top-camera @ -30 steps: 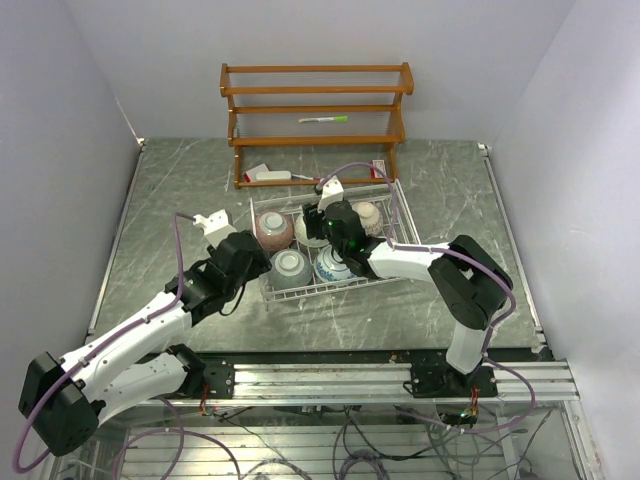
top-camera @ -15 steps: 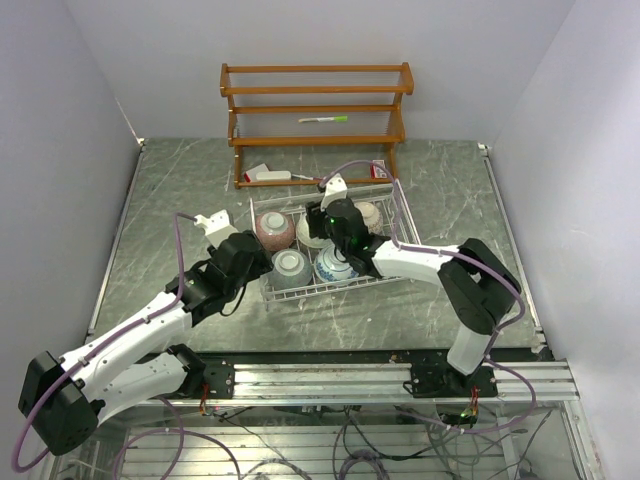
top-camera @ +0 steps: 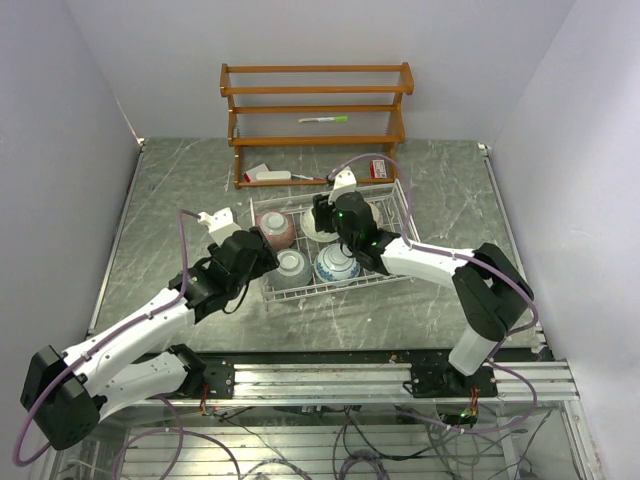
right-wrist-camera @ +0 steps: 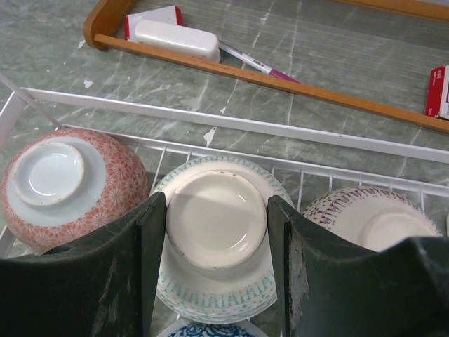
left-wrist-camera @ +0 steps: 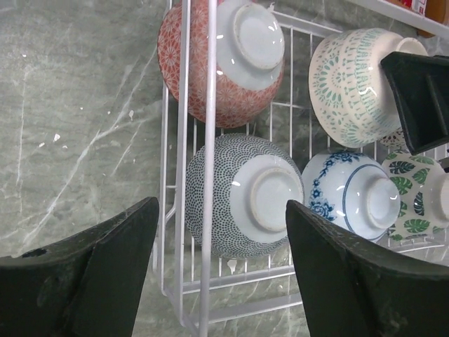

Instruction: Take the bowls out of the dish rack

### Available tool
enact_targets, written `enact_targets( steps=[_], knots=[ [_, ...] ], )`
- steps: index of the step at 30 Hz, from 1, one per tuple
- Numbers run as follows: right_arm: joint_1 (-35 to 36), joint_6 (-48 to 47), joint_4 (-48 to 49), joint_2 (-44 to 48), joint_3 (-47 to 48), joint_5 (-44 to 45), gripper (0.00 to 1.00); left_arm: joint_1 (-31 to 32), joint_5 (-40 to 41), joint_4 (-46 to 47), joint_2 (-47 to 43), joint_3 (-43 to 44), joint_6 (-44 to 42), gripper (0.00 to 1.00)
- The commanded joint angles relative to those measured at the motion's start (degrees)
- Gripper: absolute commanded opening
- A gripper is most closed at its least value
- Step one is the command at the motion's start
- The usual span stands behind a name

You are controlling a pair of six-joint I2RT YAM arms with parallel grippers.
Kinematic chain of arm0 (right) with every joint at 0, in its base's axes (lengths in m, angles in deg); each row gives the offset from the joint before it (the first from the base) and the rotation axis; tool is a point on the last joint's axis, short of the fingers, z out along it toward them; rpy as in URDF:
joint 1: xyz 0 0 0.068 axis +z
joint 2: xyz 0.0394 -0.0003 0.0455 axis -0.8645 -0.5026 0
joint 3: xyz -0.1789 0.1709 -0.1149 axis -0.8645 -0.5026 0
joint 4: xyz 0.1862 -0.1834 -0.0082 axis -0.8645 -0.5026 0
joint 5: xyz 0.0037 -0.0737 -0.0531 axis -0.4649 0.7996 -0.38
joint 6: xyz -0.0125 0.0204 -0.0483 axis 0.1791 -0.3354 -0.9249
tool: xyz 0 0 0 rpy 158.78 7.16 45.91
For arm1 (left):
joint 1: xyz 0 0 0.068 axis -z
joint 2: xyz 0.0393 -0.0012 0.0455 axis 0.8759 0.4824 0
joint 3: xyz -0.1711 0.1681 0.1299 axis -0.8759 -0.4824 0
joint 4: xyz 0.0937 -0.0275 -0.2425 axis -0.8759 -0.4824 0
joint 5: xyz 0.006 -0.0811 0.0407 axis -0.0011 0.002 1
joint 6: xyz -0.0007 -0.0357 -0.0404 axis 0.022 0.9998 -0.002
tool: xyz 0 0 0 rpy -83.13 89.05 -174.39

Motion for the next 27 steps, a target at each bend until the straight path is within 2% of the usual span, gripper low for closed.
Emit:
enact_targets(
  steps=[1, 7, 12, 18, 23, 27],
  knots=[
    [-1.32, 1.44, 2.43, 4.15, 0.66, -1.15, 0.0, 0.43, 2.18, -1.7, 0.21, 4.68, -0.32, 0.85],
    [-4.18, 5.05, 1.33, 7.12, -0.01, -6.1, 0.0, 0.43, 3.3, -5.07, -1.68, 8.9, -1.9, 0.89],
    [-7.24, 7.75, 0.48, 9.1, -1.97, -10.38, 0.0, 0.41, 1.18, -5.79, -3.85, 12.77, -1.77, 0.86],
    [-8.89, 9.39, 0.25, 10.6, -2.74, -13.24, 0.0, 0.49, -7.74, 1.84, -4.13, 13.72, -2.79, 0.85],
    [-11.2, 12.23, 1.31, 12.53, -4.25, -17.27, 0.0, 0.35, -17.12, 11.55, 1.13, 12.51, -2.06, 0.82],
    [-13.32, 14.1, 2.21, 14.44, -5.68, -20.35, 0.0, 0.27, -21.64, 20.21, 5.03, 10.12, -0.31, 0.81]
  ],
)
